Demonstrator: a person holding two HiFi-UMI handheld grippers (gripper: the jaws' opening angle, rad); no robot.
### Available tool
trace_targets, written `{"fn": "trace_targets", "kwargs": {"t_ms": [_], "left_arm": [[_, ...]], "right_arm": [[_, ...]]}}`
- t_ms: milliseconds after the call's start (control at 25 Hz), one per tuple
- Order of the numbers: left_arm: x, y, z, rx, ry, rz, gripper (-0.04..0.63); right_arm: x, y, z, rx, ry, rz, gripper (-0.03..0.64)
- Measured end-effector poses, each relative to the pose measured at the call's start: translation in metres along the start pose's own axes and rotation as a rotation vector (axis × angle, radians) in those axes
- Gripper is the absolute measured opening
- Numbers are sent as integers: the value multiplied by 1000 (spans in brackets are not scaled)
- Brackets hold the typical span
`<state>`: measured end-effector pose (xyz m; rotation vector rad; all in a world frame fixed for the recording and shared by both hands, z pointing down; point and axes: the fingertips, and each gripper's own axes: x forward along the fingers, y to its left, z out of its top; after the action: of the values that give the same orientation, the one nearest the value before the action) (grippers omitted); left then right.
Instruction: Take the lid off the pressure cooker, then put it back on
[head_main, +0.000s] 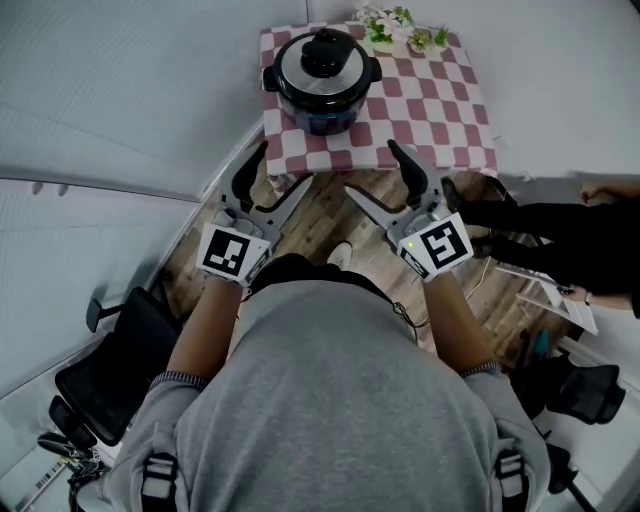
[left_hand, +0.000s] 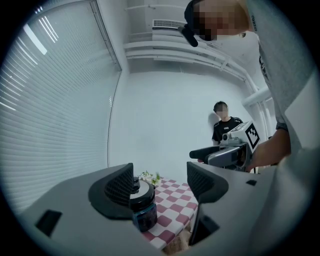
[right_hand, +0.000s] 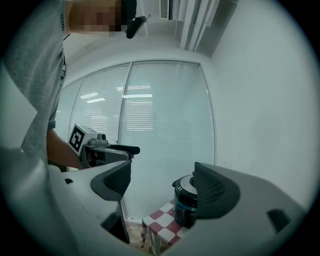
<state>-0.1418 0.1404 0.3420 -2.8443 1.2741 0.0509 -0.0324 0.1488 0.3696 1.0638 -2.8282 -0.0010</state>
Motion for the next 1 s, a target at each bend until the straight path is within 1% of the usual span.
{"fn": "trace_targets", "kwargs": {"t_ms": [240, 520, 800, 1000], "left_arm": [[23, 10, -4, 1, 14, 15, 342], [49, 49, -13, 1, 27, 5, 342], [91, 100, -12, 9, 27, -67, 342], [115, 133, -22, 1, 39, -129, 342]], "right_arm": [[13, -24, -3, 1, 12, 31, 400], [53, -49, 0, -18, 30, 43, 400], [109, -82, 5, -28, 50, 0, 400], [145, -100, 1, -20, 87, -39, 400]]}}
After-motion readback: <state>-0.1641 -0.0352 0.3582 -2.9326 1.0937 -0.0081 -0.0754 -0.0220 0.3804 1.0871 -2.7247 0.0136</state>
